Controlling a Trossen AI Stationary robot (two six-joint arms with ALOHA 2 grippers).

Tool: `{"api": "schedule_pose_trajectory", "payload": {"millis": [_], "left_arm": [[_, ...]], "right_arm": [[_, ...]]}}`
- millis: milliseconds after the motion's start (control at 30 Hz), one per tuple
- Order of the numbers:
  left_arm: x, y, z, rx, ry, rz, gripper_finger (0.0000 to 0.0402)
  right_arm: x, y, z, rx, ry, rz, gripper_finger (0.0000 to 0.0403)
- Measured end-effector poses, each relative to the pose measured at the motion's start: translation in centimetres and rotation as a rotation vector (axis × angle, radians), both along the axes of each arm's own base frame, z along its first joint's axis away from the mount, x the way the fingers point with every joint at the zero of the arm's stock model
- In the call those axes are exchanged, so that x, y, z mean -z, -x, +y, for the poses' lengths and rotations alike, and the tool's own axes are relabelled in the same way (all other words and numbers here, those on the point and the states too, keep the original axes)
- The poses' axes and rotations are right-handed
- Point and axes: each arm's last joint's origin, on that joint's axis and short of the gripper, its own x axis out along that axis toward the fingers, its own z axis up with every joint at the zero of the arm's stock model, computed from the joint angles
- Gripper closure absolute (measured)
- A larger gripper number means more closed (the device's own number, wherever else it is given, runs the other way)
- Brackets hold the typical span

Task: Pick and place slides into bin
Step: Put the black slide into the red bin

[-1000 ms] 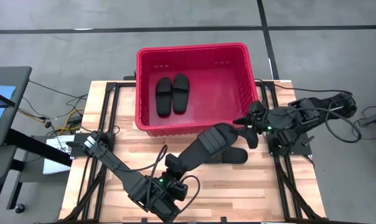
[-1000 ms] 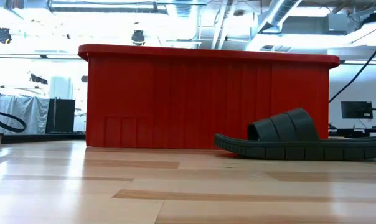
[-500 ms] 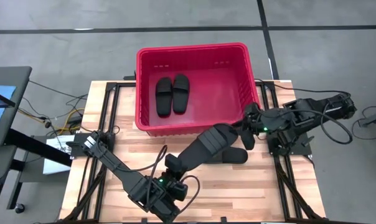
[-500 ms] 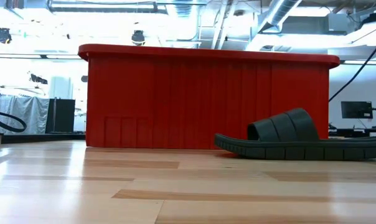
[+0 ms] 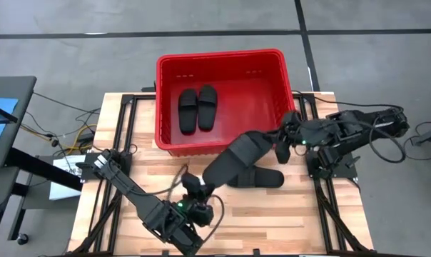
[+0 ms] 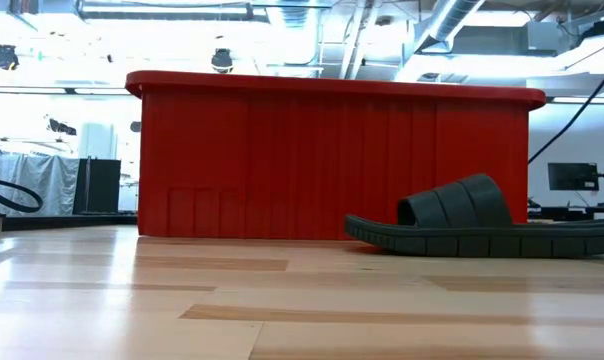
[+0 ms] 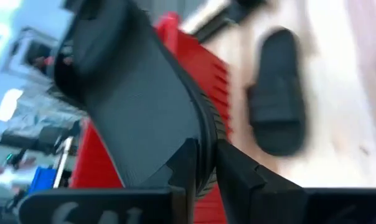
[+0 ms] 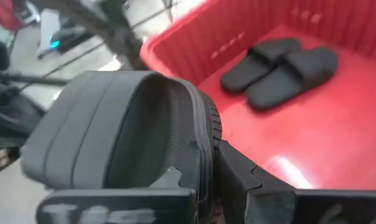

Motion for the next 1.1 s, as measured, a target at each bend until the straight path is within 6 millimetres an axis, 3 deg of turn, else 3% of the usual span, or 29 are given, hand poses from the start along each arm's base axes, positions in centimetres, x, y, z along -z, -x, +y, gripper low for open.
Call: {"api": "schedule_pose_trajectory", "payload": {"millis": [267, 467, 767, 1100], "left_arm": [[-5.9, 2.4, 1.5, -0.028, 0.196, -0.263, 0.0359], [-10.5, 6.2, 1.8, 0.075, 0.460, -0.371, 0.0359], [-15.3, 12.7, 2.8, 0.206, 0.611, -0.462, 0.0361], [-17.9, 17.3, 5.4, 0.304, 0.612, -0.457, 0.0360]], "right_arm": [[-3.7, 1.0, -1.6, 0.051, 0.093, -0.100, 0.0386], [-7.2, 2.3, -3.2, 0.146, 0.202, -0.196, 0.0386], [-11.6, 3.0, -5.1, 0.198, 0.305, -0.349, 0.0386], [-12.5, -2.9, -7.4, 0.199, 0.488, -0.174, 0.0388]]}}
